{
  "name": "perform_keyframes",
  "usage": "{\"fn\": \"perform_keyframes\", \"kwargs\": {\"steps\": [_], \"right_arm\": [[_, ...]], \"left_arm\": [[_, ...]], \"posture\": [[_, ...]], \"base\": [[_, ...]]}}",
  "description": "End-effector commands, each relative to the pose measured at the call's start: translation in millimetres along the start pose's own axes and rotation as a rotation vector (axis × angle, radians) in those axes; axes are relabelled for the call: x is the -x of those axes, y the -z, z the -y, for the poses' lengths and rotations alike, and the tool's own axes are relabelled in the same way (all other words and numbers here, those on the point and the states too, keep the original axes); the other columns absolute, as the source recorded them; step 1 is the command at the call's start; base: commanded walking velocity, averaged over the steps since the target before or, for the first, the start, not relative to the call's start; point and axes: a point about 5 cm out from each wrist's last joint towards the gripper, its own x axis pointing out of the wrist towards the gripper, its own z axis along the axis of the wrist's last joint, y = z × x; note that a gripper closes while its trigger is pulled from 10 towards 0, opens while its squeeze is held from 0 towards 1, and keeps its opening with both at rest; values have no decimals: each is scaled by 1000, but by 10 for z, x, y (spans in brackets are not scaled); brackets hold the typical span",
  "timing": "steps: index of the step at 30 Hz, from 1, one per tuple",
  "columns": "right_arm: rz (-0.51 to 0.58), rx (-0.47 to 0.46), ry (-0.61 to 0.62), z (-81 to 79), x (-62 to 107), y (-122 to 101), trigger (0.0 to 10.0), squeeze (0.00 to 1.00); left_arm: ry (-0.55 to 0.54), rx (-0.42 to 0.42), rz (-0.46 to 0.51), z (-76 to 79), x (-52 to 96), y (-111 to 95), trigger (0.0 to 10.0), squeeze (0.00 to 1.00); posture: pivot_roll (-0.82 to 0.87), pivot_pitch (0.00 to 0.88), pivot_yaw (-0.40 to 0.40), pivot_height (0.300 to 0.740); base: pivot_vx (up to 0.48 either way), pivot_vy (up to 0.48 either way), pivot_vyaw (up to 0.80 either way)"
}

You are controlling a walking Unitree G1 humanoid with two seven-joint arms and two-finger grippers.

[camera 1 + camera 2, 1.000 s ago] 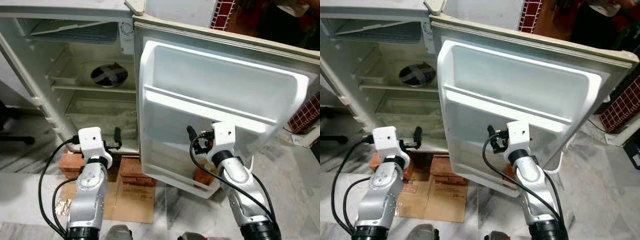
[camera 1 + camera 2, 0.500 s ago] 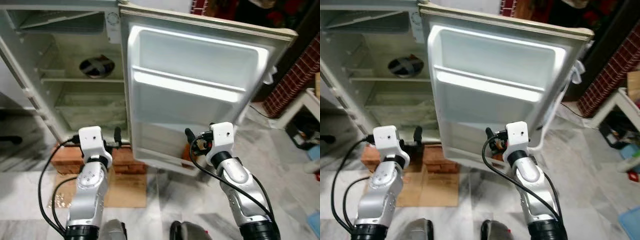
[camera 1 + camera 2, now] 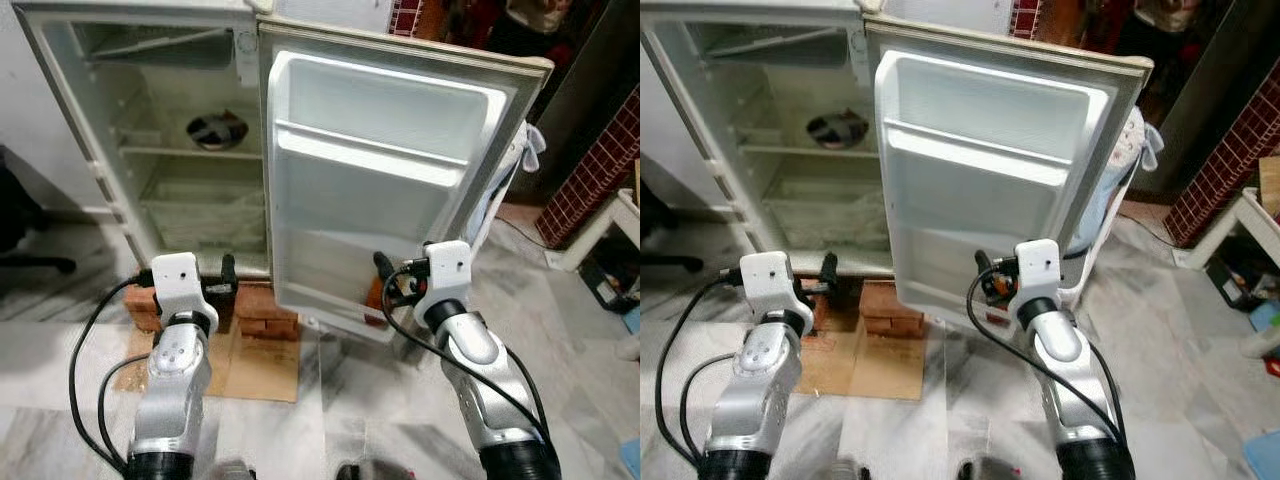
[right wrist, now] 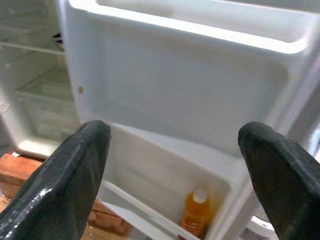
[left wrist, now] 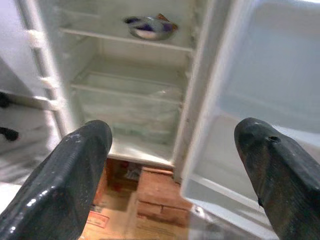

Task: Restocking fridge

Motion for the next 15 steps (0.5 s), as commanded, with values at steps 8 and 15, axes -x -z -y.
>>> {"fn": "perform_keyframes", "kwargs": {"steps": [8,15], "right_arm": [[-6,-5,48,66,14,7,10000,0],[8,12,51,64,7,-3,10000,0]], "left_arm": [[7,-16,7,6,-5,-28,10000,0],[5,-17,4,6,0,-22,10000,0]], "posture": [[-12,19,-12,740],[-9,19,-13,740]], "base": [[0,0,-609],[0,0,-229]]}}
